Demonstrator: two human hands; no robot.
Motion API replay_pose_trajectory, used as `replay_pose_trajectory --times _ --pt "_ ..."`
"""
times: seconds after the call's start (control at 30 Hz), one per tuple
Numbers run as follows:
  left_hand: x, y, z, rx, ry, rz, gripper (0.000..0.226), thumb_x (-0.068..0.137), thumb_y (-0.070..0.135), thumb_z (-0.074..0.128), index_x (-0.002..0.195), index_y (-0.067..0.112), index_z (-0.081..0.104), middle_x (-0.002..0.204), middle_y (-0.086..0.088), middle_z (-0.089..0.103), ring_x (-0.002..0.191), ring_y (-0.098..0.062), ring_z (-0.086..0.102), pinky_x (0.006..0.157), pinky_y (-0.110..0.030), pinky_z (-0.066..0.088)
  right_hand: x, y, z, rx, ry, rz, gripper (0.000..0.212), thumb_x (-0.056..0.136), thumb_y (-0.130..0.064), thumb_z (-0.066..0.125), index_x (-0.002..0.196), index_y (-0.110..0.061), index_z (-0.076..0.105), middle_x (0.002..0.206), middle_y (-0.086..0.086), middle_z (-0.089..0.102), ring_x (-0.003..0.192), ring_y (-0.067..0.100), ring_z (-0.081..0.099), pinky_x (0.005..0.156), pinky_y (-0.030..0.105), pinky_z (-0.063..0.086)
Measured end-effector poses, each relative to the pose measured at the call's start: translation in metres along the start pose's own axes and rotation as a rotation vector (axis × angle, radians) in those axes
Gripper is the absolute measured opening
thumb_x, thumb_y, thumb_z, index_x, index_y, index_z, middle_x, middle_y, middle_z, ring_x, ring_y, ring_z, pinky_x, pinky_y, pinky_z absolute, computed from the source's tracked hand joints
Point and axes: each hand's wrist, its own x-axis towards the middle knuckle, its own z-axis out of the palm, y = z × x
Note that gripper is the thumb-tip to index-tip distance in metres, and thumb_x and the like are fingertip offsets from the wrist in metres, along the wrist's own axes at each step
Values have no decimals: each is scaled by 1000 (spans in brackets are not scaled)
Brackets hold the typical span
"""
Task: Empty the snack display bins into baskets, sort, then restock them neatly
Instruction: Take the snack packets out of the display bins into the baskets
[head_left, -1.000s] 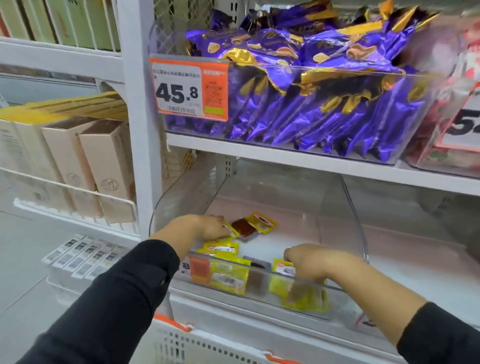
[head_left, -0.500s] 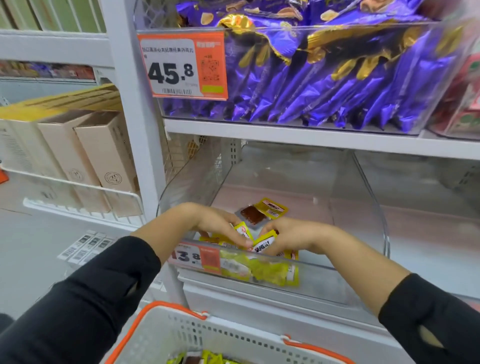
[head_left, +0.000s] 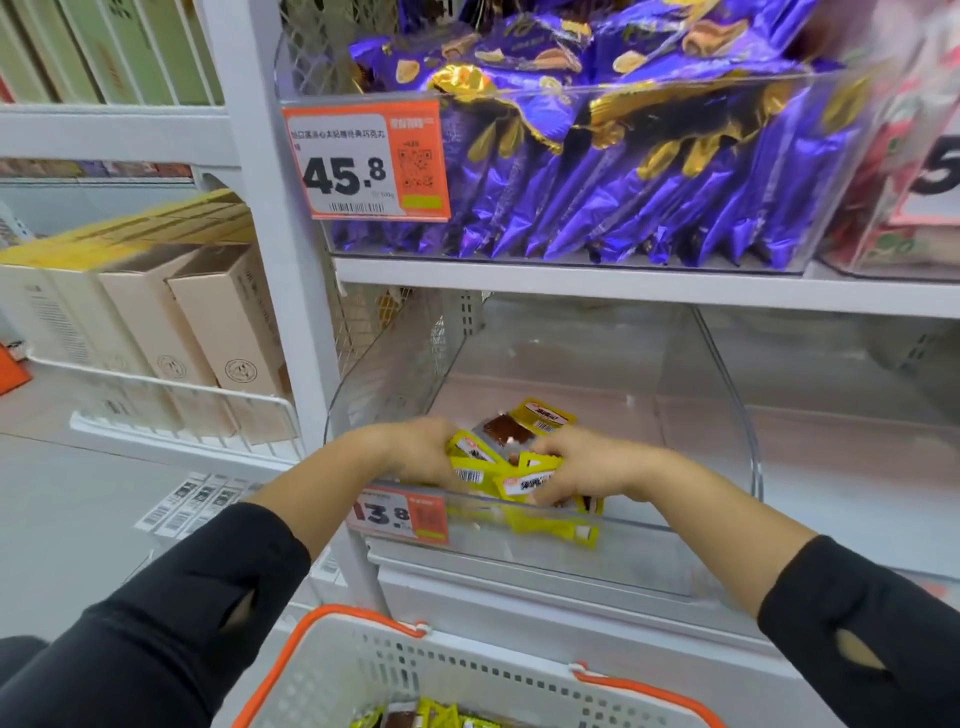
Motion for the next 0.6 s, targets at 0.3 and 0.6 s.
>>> replay_pose_trajectory --times 0.3,0.6 --pt "-140 35 -33 -380 271 333 41 70 32 80 107 25 65 97 11 74 88 -2 69 76 -16 53 -103 -47 -24 67 202 -351 36 77 -21 79 110 -18 65 95 0 72 76 3 63 73 26 54" --pt "-137 4 45 -308 254 195 16 85 32 73 99 24 71 90 5 73 87 0 66 86 -25 51 -107 -30 30 -72 102 -262 26 85 -34 71 109 -26 67 100 -6 71 93 5 65 87 22 49"
